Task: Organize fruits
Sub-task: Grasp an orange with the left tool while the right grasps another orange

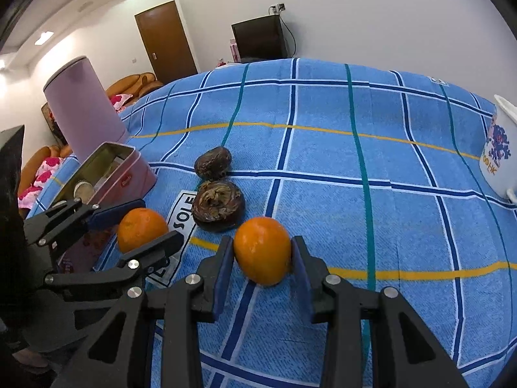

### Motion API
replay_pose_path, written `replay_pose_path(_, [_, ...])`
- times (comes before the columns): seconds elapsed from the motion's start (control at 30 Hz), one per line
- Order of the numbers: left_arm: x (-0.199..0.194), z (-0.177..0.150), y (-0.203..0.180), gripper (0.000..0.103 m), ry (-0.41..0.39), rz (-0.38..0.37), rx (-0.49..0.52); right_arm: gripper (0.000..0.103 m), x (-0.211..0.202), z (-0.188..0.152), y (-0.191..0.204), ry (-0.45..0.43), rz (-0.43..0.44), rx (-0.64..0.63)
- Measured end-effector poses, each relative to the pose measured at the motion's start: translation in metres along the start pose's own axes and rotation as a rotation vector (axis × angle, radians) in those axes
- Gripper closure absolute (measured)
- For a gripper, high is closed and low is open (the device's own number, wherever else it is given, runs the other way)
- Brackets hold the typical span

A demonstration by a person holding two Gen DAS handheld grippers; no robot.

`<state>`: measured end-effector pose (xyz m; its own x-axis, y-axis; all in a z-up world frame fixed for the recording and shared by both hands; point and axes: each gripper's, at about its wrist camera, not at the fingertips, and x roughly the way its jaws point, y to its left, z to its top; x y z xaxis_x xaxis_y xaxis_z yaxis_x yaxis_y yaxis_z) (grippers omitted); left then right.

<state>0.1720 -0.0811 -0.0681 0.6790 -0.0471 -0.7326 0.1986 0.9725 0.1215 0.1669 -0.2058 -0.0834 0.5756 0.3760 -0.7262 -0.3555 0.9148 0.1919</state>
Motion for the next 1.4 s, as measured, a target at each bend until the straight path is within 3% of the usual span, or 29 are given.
replay_pose_path(0.27, [-0.009,-0.006,0.011,0.056,-0.025,-0.057,-0.063,0.065,-0.017,-0.002,0.003,-0.082,0.009,-0.017])
replay_pose_path(0.73, [-0.035,-0.011,0.013,0.056,-0.155,-0.008,-0.091,0.065,-0.035,-0.005,0.016,-0.183,0.016,-0.087])
replay_pose_path(1.4, [-0.056,-0.018,0.016,0.056,-0.262,-0.019,-0.118,0.065,-0.049,-0.011,0.024,-0.26,0.015,-0.13])
